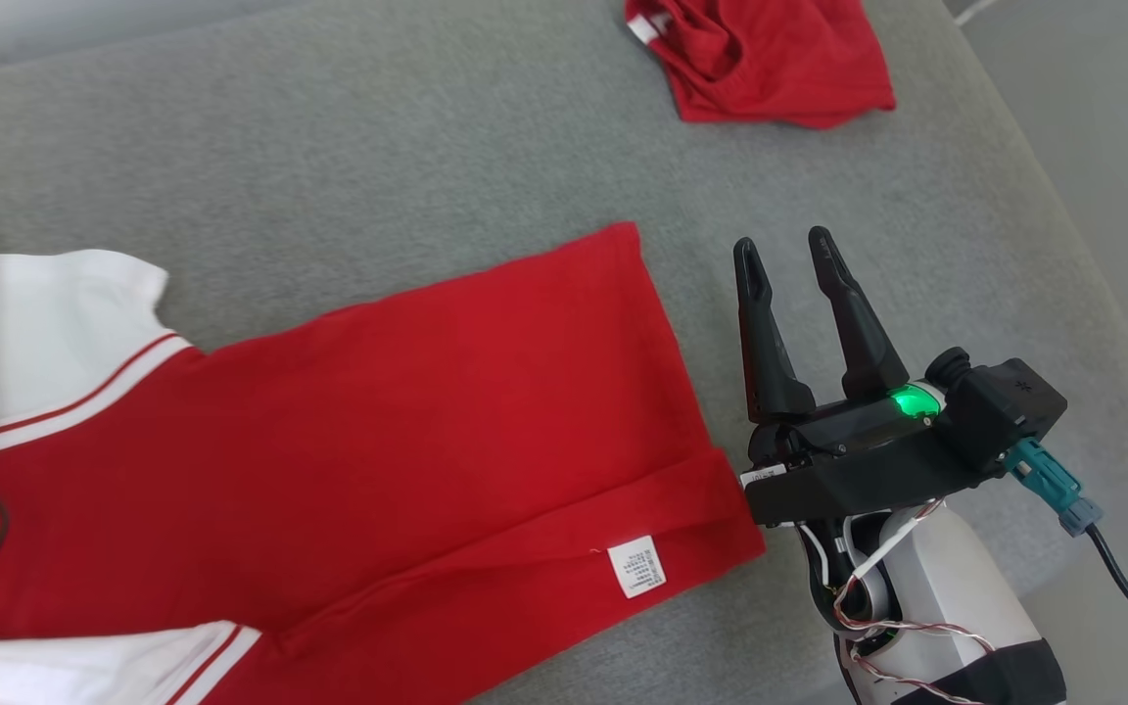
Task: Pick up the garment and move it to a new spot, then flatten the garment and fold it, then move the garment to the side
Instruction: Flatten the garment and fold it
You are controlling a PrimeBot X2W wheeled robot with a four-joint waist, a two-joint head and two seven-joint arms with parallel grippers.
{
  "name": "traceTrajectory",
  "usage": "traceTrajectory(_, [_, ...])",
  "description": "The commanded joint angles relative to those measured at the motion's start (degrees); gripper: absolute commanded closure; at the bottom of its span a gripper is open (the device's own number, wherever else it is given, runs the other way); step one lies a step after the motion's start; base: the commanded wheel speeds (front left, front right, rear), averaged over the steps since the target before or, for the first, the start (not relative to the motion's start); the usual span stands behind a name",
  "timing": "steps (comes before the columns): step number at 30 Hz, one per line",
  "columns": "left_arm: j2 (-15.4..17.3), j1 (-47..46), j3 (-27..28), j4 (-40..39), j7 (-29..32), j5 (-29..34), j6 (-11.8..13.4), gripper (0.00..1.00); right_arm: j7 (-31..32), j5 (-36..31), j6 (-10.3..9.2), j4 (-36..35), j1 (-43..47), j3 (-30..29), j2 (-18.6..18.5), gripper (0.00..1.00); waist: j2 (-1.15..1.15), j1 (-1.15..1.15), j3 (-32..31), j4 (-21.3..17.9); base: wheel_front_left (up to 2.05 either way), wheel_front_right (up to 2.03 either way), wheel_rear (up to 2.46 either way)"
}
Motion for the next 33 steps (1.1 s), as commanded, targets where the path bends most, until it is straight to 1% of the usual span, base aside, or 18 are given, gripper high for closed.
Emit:
traceTrajectory(1, [1.1, -0.9, -0.5, 2.2, 0.3, 0.1, 0.0, 0.0, -0.1, 0.4, -0.03, -0.1, -0.5, 0.2, 0.2, 0.0, -0.01, -0.01, 2.0, -2.1, 0.0, 0.0, 0.0])
traceTrajectory(6, [2.1, -2.2, -1.2, 6.8, -0.9, 0.3, 0.0, 0.0, -0.1, 0.4, -0.03, -0.1, -0.5, -0.1, 0.3, 0.0, -0.01, -0.01, 2.3, -2.3, 0.0, 0.0, 0.0])
traceTrajectory(11, [1.3, -2.6, -2.3, 9.2, -0.6, -1.3, 0.0, 0.0, -0.1, 0.1, -0.03, 0.0, -0.3, -0.3, 0.4, 0.0, -0.01, -0.01, 2.3, -2.1, 0.0, 0.0, 0.0])
traceTrajectory(12, [1.1, -2.6, -3.0, 9.4, -0.4, -1.9, 0.0, 0.5, -0.1, 0.1, -0.03, 0.2, -0.3, -0.2, 0.4, 0.0, -0.01, -0.01, 2.3, -2.0, 0.0, 0.0, 0.0])
traceTrajectory(14, [0.2, -2.7, -4.4, 8.9, 0.1, -4.2, 0.0, 1.0, -0.1, 0.0, -0.03, 0.5, -0.5, -0.1, 0.4, 0.0, -0.01, -0.01, 2.3, -1.7, 0.0, 0.0, 0.0])
traceTrajectory(15, [0.0, -2.8, -5.3, 8.3, 0.3, -5.0, 0.0, 1.0, -0.1, 0.0, -0.03, 0.8, -0.6, -0.2, 0.4, 0.0, -0.01, -0.01, 2.2, -1.4, 0.0, 0.0, 0.0])
traceTrajectory(19, [1.2, -3.4, -7.7, 6.6, -1.8, -6.4, 0.0, 1.0, -0.1, 0.5, -0.03, 4.1, -1.4, -0.1, 0.1, 0.0, -0.01, -0.01, 1.1, -0.1, 0.0, 0.0, 0.0])
traceTrajectory(23, [1.2, -3.6, -10.0, 5.1, -4.5, -7.2, 0.0, 1.0, 0.8, 1.2, -0.03, 10.9, -4.1, 0.4, -1.1, 0.0, -0.01, -0.01, -0.5, 1.8, 0.0, 0.0, 0.0])
traceTrajectory(33, [-0.2, -2.4, -13.4, -0.7, -10.7, -7.9, 0.0, 1.0, 6.4, 2.8, -0.03, 26.1, -14.7, -0.7, -1.6, 0.0, -0.01, -0.01, -2.4, 7.3, 0.0, 0.0, 0.0])
